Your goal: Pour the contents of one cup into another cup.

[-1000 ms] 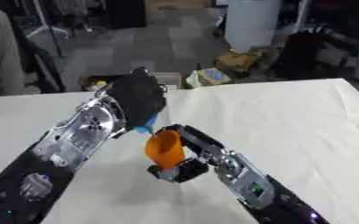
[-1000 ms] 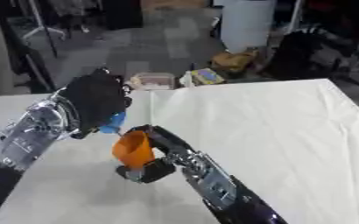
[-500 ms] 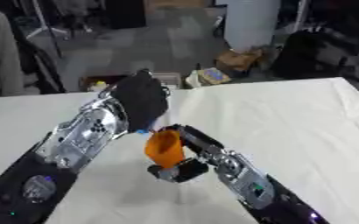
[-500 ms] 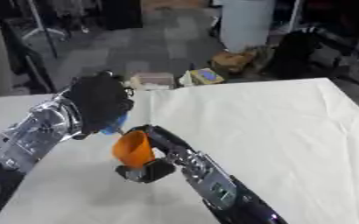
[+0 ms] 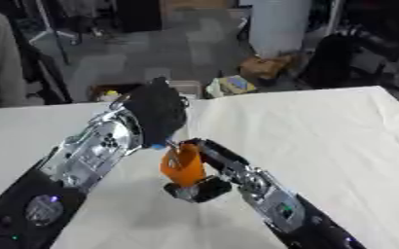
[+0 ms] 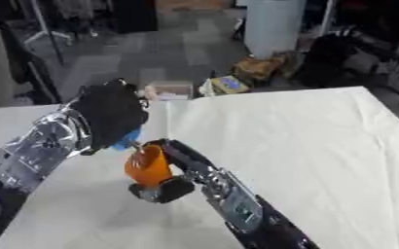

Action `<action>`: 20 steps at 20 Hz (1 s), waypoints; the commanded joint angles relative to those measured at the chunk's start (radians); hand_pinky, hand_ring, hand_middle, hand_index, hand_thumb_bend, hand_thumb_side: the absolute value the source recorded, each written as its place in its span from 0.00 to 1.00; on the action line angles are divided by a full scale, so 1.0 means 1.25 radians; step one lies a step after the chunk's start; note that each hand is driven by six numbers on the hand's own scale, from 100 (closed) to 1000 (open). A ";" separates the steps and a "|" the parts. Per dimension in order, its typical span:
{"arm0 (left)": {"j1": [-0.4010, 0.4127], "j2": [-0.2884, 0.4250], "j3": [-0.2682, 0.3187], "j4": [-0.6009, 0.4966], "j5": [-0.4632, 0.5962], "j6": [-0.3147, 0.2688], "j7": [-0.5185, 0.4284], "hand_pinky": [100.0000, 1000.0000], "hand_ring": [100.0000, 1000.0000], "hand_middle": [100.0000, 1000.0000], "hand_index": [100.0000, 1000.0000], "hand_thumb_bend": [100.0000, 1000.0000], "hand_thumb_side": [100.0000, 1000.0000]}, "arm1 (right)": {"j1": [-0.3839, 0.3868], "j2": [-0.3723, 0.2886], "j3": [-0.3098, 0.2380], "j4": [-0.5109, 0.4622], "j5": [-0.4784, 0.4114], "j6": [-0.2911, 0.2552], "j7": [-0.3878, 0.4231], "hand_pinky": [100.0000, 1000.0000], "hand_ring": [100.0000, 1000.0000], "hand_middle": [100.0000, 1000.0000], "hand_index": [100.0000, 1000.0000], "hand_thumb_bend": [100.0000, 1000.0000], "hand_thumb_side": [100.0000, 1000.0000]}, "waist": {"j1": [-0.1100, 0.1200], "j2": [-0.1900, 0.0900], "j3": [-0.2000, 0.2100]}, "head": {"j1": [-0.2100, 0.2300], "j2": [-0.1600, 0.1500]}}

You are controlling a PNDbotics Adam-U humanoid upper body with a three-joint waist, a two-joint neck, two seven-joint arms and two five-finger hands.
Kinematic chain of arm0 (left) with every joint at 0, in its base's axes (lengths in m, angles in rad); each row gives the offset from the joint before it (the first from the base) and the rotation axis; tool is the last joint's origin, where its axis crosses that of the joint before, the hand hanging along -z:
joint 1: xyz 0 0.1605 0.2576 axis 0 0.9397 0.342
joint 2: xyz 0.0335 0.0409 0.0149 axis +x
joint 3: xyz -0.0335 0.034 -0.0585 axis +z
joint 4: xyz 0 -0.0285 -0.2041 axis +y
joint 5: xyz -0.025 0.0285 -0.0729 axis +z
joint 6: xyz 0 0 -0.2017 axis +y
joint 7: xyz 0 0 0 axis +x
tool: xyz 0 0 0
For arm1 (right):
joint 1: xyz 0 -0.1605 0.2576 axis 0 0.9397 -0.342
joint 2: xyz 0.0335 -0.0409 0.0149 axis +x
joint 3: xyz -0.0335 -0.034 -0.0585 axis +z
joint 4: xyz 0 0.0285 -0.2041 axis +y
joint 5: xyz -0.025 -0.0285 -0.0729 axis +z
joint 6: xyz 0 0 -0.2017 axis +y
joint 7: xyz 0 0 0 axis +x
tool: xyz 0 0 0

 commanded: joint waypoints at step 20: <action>-0.023 0.002 0.007 -0.010 -0.008 -0.009 -0.003 0.18 0.09 0.02 0.62 0.00 0.12 | -0.019 -0.011 0.000 -0.023 -0.007 0.005 -0.002 0.28 0.24 0.25 0.67 0.04 0.00 | 0.001 -0.015 0.000 | -0.006 -0.006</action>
